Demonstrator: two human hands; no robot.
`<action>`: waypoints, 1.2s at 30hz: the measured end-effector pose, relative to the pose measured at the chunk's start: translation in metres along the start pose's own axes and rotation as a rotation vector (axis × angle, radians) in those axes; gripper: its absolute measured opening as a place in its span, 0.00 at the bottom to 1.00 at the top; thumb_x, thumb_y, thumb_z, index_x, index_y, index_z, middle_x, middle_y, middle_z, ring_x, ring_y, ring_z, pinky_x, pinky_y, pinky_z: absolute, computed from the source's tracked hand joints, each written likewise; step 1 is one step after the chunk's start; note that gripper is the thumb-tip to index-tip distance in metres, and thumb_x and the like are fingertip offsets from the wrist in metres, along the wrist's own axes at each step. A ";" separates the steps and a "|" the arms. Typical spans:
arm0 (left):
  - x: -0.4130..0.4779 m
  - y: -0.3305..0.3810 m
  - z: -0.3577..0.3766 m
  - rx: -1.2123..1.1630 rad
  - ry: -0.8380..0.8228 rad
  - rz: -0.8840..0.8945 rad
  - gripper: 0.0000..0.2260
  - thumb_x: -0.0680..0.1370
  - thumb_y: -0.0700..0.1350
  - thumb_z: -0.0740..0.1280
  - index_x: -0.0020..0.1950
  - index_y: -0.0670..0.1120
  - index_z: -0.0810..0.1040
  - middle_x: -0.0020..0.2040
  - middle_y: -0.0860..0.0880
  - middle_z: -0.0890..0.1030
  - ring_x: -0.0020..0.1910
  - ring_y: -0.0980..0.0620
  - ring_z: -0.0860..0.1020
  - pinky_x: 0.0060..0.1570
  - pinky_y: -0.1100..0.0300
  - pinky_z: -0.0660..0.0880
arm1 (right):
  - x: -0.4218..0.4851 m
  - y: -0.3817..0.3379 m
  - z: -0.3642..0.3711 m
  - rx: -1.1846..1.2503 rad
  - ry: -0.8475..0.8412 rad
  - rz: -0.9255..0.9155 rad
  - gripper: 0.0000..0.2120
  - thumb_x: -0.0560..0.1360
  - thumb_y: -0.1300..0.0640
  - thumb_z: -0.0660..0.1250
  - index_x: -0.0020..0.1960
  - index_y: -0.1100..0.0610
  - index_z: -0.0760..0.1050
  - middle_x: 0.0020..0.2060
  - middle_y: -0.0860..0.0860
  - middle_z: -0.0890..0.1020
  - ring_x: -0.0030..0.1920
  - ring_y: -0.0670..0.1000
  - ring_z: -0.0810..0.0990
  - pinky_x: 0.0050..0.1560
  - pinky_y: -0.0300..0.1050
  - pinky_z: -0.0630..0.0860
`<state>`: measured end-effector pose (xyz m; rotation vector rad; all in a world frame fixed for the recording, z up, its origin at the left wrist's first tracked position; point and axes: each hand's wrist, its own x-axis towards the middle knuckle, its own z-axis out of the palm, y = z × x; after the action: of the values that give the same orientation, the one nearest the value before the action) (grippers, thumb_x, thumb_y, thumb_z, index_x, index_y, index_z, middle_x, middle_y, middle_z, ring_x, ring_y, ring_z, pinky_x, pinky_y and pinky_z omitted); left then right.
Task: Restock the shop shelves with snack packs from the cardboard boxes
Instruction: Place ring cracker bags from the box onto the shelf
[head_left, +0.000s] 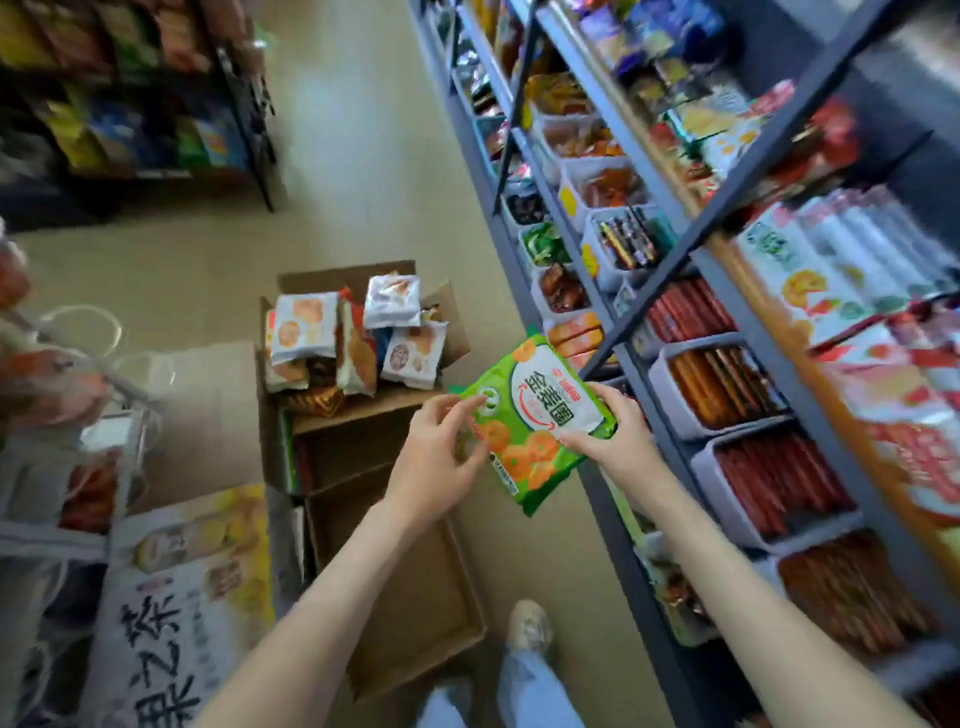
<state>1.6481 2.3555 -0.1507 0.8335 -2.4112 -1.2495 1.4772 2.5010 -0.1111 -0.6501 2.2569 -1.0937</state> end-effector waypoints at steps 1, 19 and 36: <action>0.004 0.024 -0.004 0.000 -0.026 0.050 0.22 0.76 0.51 0.68 0.70 0.51 0.72 0.66 0.45 0.69 0.67 0.48 0.67 0.67 0.56 0.66 | -0.016 -0.008 -0.021 0.008 0.036 -0.017 0.28 0.67 0.58 0.77 0.61 0.42 0.70 0.58 0.51 0.70 0.58 0.49 0.73 0.63 0.49 0.72; -0.079 0.334 0.153 -0.148 -0.715 0.748 0.19 0.80 0.46 0.64 0.70 0.55 0.68 0.62 0.54 0.73 0.63 0.53 0.73 0.58 0.54 0.73 | -0.375 0.043 -0.288 0.093 0.843 0.087 0.25 0.67 0.63 0.76 0.59 0.45 0.75 0.57 0.36 0.72 0.62 0.44 0.71 0.57 0.38 0.74; -0.390 0.554 0.288 -0.480 -0.774 0.741 0.44 0.75 0.47 0.71 0.79 0.50 0.42 0.71 0.49 0.70 0.66 0.50 0.72 0.62 0.54 0.72 | -0.666 0.130 -0.411 0.369 1.471 -0.175 0.25 0.73 0.62 0.72 0.65 0.44 0.69 0.61 0.42 0.75 0.61 0.43 0.75 0.57 0.46 0.76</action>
<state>1.6124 3.0330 0.1362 -0.7521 -2.3229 -1.8604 1.6745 3.2157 0.1706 0.3116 2.8920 -2.5451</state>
